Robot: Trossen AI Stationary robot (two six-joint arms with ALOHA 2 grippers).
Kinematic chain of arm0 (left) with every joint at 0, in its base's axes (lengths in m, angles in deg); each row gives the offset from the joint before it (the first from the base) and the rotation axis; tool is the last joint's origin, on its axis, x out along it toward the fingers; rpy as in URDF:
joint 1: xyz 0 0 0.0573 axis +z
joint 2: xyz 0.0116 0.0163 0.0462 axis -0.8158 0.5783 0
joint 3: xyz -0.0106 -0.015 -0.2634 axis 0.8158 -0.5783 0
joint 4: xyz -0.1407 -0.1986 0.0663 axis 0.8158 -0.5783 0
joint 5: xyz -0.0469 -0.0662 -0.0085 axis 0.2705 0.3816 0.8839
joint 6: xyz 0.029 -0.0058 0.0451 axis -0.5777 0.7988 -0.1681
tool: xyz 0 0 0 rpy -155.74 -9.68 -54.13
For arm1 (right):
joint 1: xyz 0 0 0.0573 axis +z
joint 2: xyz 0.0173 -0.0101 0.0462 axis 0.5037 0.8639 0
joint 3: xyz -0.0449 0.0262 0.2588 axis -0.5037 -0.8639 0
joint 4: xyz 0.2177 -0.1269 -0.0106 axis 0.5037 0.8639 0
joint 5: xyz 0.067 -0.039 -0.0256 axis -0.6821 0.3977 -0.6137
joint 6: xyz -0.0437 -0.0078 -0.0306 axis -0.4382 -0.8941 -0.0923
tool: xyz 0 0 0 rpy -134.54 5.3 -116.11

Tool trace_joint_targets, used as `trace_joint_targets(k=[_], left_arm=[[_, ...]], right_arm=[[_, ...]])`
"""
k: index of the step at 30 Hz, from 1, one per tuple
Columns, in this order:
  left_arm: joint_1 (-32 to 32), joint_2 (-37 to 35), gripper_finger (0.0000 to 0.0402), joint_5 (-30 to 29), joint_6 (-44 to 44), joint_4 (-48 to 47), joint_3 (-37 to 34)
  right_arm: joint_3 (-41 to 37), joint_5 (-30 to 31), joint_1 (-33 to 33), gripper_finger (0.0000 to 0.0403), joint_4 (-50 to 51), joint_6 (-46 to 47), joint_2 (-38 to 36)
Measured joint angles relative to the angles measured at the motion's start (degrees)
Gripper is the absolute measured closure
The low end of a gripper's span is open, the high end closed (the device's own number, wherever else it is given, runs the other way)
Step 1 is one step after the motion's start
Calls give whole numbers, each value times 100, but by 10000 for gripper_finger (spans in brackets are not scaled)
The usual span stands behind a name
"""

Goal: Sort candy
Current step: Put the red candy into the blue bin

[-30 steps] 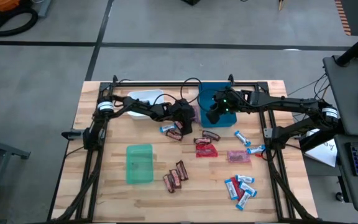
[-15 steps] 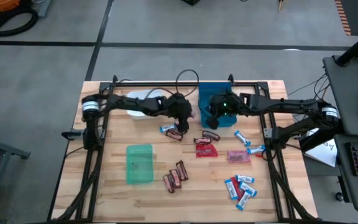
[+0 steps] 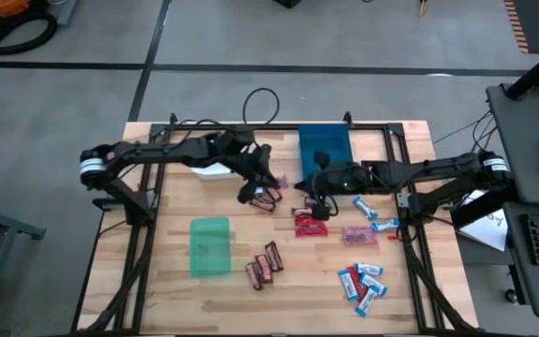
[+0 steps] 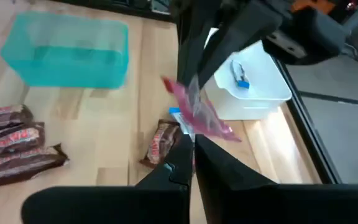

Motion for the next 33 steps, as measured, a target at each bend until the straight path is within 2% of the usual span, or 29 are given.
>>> trace_joint_targets(k=[3,6,12,16,22,25,29,33], left_arm=[[-9,-118,401,-13,165,135,-143],[-39,-139,402,-19,317,409,-213],[-57,-140,402,-15,398,494,-258],[-62,-130,401,-17,489,652,-264],[-87,-116,401,-17,565,844,-267],[-110,-116,401,-15,597,867,-267],[-109,-116,401,-10,623,887,-267],[-103,-116,400,-3,636,916,-267]], right_arm=[[0,-5,64,358,-40,-14,37],[0,12,61,311,-236,60,181],[0,803,61,224,-395,14,395],[-2,413,61,206,-641,-198,457],[-2,391,56,230,-884,-373,535],[-2,397,59,274,-924,-447,533],[-2,393,59,372,-966,-616,527],[-2,412,40,388,-982,-647,529]])
